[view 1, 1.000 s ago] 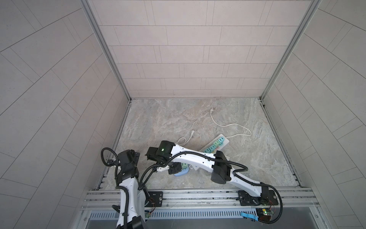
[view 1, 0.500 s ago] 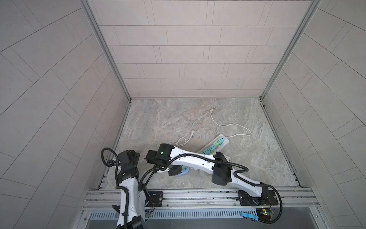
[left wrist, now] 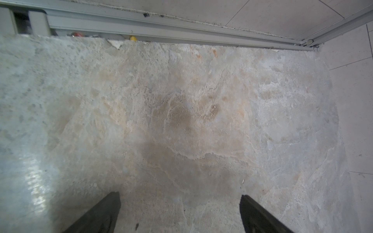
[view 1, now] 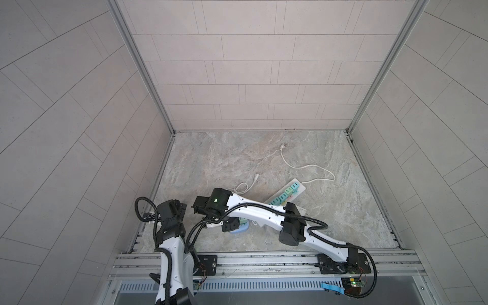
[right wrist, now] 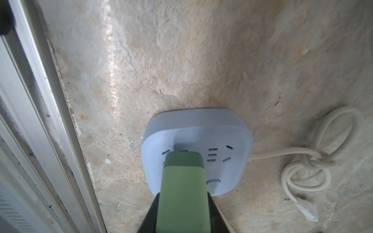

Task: Insert plugs into power strip
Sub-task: Insert the plug into the socket.

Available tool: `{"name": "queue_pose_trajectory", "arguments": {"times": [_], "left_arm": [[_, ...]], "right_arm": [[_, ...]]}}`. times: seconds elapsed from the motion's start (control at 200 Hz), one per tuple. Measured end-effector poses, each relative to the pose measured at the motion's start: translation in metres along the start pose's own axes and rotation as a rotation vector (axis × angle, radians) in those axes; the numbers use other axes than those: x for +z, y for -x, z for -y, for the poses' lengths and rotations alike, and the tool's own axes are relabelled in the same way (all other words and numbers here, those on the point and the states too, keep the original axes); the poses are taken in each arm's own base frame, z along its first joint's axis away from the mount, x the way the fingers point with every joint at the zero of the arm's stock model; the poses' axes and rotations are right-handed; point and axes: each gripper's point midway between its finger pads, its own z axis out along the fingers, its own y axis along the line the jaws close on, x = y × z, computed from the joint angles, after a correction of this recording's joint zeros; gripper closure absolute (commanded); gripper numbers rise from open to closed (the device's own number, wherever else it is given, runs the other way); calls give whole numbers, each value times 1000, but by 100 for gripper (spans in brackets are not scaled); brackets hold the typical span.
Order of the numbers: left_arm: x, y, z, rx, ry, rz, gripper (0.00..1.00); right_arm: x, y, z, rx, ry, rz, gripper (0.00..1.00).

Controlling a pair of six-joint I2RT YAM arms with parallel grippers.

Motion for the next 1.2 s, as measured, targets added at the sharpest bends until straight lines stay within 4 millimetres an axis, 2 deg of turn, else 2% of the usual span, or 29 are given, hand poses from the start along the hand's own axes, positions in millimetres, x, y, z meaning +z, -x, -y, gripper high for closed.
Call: {"name": "queue_pose_trajectory", "arguments": {"times": [0.07, 0.1, 0.29, 0.485, 0.746, 0.811, 1.201], "left_arm": [[0, 0, 0, 0, -1, 1, 0], [0, 0, 0, 0, -2, 1, 0], [0, 0, 0, -2, -2, 2, 0], [0, 0, 1, -3, -6, 1, 0], [-1, 0, 1, -2, -7, 2, 0], [-1, 0, 1, -3, -8, 2, 0], [-1, 0, 1, -3, -11, 4, 0]], "right_arm": [[2, 0, -1, 9, 20, 5, 61], [14, -3, -1, 5, 29, -30, 59], [11, -4, 0, 36, 72, 13, 58], [9, -4, 5, 67, 94, 49, 50], [4, 10, 17, 107, 128, 164, 45], [4, 12, 18, 112, 135, 180, 42], [-1, 15, 11, 117, 181, 229, 42]]}}
